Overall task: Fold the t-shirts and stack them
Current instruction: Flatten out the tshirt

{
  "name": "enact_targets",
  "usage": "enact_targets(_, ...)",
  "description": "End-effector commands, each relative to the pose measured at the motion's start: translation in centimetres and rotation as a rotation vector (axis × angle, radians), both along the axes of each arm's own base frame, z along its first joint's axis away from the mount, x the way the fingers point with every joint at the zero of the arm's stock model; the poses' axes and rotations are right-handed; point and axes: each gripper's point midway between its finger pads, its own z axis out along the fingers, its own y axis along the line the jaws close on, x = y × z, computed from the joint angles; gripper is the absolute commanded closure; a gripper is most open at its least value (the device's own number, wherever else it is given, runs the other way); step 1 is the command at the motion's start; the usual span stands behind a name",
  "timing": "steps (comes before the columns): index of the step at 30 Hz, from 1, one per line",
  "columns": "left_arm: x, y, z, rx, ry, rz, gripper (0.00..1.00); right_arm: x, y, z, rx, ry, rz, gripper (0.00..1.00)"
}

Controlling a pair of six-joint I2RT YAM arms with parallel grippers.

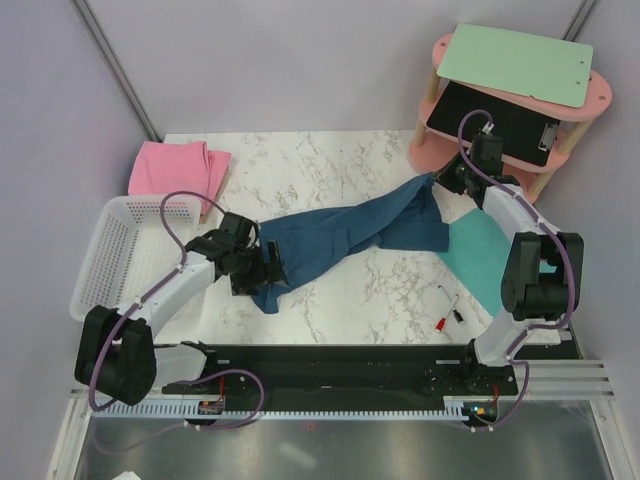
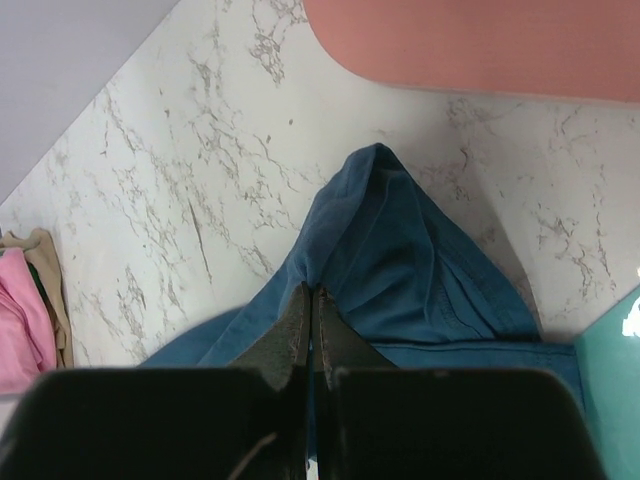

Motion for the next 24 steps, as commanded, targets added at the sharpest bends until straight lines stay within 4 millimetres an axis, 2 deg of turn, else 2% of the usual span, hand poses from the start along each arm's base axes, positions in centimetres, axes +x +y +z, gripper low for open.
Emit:
enact_targets(1, -1.0, -2.9, -0.7, -0.064, 0.027, -0.019, 0.08, 0.2, 0.4, -0.4, 0.03, -0.012, 0.01, 1.0)
enact_targets(5, -1.2, -3.6, -2.4, -0.002, 0.041, -0.037, 0.2, 0.2, 0.6, -0.2, 0.042, -0.016, 0.018, 1.0)
enact_targets(7, -0.8, -3.3, -3.2, 0.04, 0.051, -0.028, 0.55, 0.2, 0.7, 0.0, 0.045, -0.02, 0.022, 1.0)
enact_targets(9, -0.3, -3.2, -2.9, 0.062, 0.042, -0.026, 0.98, 0.1, 0.8, 0.5, 0.047, -0.03, 0.029, 1.0)
enact_targets(11, 0.4, -2.7, -2.3, 0.096, 0.015, -0.02, 0.98, 0.0, 1.0, 1.1, 0.05, -0.042, 0.037, 1.0)
enact_targets(13, 1.5, -1.9, -0.4, 0.152, -0.028, -0.017, 0.98, -0.3, 1.0, 1.5, 0.047, -0.044, 0.044, 1.0)
enact_targets(14, 2.8, -1.9, 1.8, 0.154, -0.088, -0.01, 0.98, -0.6, 1.1, 1.9, 0.044, -0.05, 0.05, 1.0)
enact_targets(15, 2.7, -0.5, 2.5, 0.23, -0.087, 0.006, 0.98, -0.8, 1.1, 2.1, 0.041, -0.052, 0.052, 1.0)
enact_targets(16, 3.0, 0.1, 3.6, 0.259, -0.114, -0.004, 0.98, -0.9, 1.1, 2.4, 0.04, -0.057, 0.054, 1.0)
enact_targets(17, 4.0, 0.3, 5.8, 0.273, -0.162, 0.006, 0.98, -1.2, 1.1, 2.9, 0.04, -0.063, 0.058, 1.0)
enact_targets(18, 4.5, 1.3, 6.8, 0.319, -0.184, 0.025, 0.98, -1.3, 1.1, 3.2, 0.039, -0.066, 0.058, 1.0)
enact_targets(19, 4.1, 2.0, 7.4, 0.352, -0.173, 0.004, 0.98, -1.4, 1.2, 3.4, 0.038, -0.072, 0.064, 1.0)
enact_targets(20, 4.8, 2.5, 8.8, 0.359, -0.199, 0.021, 0.98, -1.6, 1.2, 3.9, 0.037, -0.079, 0.063, 1.0)
enact_targets(24, 5.5, 4.5, 10.7, 0.412, -0.225, 0.041, 0.98, -1.8, 1.3, 4.8, 0.039, -0.093, 0.068, 1.0)
